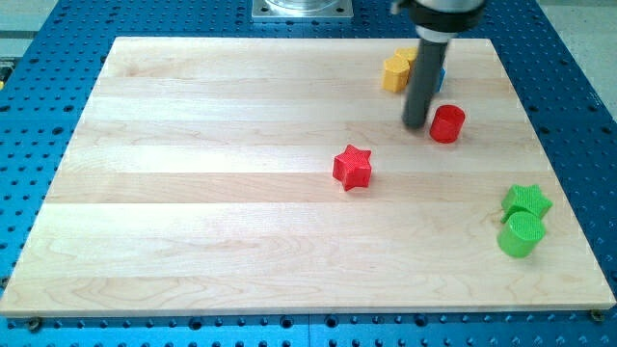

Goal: Move the red star below the red circle

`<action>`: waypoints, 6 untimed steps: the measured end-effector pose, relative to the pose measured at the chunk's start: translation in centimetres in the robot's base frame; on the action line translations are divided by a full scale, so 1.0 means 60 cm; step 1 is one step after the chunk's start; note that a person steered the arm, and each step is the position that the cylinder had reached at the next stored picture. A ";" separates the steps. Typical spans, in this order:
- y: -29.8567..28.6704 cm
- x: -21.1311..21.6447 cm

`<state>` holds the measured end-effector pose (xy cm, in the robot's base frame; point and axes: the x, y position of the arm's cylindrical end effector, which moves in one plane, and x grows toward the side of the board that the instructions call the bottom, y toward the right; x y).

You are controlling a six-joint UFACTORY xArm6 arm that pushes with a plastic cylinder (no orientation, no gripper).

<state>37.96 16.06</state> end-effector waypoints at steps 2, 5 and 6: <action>-0.159 0.012; -0.066 0.132; 0.016 0.132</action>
